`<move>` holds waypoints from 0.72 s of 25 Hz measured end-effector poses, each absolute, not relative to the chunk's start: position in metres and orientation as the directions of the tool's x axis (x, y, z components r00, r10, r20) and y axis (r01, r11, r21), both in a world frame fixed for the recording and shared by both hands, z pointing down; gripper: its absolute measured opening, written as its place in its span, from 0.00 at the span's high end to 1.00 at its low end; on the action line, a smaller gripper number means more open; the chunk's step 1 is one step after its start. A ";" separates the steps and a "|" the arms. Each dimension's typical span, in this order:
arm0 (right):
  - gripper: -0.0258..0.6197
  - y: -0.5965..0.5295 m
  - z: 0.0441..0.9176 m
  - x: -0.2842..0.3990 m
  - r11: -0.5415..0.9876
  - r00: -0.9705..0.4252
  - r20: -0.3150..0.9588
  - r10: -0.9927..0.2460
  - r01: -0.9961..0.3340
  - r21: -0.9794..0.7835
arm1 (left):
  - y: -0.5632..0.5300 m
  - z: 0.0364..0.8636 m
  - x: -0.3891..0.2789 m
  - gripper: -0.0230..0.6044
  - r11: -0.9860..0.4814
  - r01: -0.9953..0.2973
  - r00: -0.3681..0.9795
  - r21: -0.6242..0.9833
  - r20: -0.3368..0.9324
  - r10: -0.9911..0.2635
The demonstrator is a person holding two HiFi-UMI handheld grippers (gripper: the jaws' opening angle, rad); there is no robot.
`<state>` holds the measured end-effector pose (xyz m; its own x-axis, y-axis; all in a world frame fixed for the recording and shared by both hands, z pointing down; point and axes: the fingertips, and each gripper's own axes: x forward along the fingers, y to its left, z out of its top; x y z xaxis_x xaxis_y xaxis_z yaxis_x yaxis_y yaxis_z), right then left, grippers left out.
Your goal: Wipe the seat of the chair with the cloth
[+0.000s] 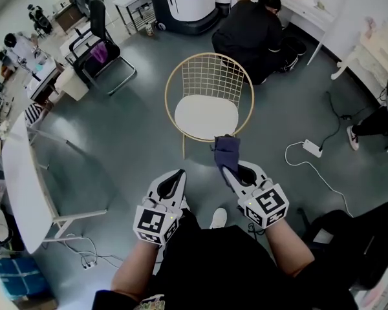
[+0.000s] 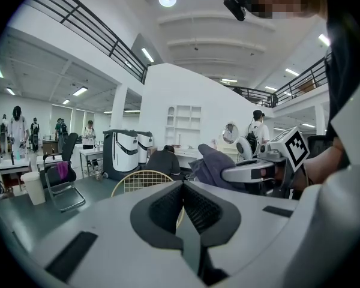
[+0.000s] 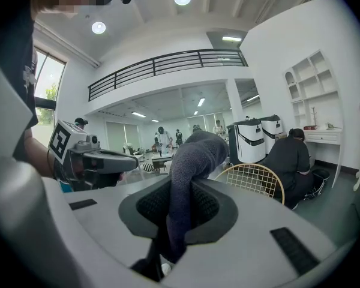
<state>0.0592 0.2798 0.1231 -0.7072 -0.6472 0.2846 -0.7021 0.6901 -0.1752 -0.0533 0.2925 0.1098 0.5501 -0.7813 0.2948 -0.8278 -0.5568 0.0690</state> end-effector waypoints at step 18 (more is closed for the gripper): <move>0.86 0.199 0.122 -0.008 0.628 -0.644 0.314 -0.698 -0.761 -0.164 | 0.210 0.116 -0.124 0.94 -0.600 -0.792 0.604 0.112 0.288 -0.743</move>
